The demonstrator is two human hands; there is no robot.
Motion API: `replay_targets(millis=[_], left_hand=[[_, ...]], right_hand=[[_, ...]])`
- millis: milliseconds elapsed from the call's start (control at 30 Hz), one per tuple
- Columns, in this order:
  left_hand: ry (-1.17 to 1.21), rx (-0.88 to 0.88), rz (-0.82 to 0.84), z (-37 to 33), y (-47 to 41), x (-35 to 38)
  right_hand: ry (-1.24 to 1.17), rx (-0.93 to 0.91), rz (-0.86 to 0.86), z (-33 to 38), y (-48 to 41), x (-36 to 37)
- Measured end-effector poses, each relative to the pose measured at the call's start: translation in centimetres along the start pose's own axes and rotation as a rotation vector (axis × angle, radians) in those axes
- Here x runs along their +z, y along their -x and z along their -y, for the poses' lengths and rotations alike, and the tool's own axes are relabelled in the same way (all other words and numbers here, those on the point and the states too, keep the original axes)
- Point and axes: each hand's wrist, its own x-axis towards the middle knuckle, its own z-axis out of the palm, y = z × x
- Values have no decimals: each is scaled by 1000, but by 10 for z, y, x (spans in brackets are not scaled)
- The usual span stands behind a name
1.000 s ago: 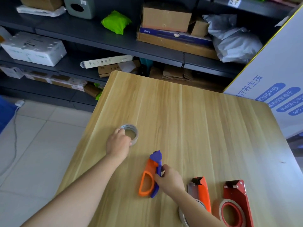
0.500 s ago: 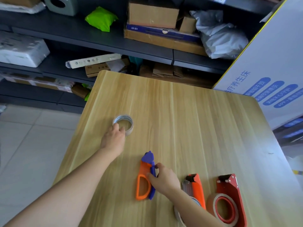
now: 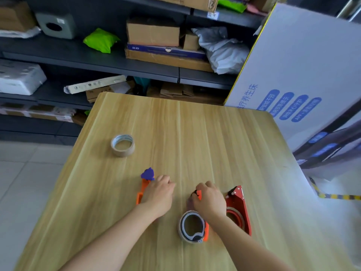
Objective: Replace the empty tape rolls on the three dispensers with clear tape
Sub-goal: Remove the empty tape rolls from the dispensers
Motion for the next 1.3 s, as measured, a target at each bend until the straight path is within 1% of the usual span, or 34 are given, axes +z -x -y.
replay_targets(millis=[67,167,367,467,567,633,700,800,933,1000,1033,1133,1233,1300], left_hand=[[0,7,44,-23,13,10],[20,-41,115,-51,34,29],[44,-173,207,-81,60,65],[54,-250,157,-91,66,74],[125,-276,86,-94,69,80],[248,-285,49,-94,71,79],[428,-302,45,-90,72,76],[645,-325,61,-83,70,69],[828,-356,-39,-83,62,53],[906,-395,-55,-84,59,40],[962,-404,-45,-85,58,34],[1076,-344,-42,-87,55,17],[1040,-366,-127,-87,50,4],[1129,-357,-129,-88,47,-5]], right_hand=[[92,-46,18,-20,10,-2],[230,-102,102,-42,24,1],[284,-213,211,-66,45,14],[262,-249,234,-70,54,16],[222,-279,224,-71,59,16],[128,-236,234,-69,61,14],[-42,-145,252,-66,59,10],[-381,2,310,-60,56,4],[-892,244,372,-50,51,-2],[-1052,324,405,-46,46,-7],[-1100,342,408,-44,44,-10],[-1221,352,381,-38,37,-18],[-1345,294,389,-34,33,-21],[-1417,247,427,-34,32,-26]])
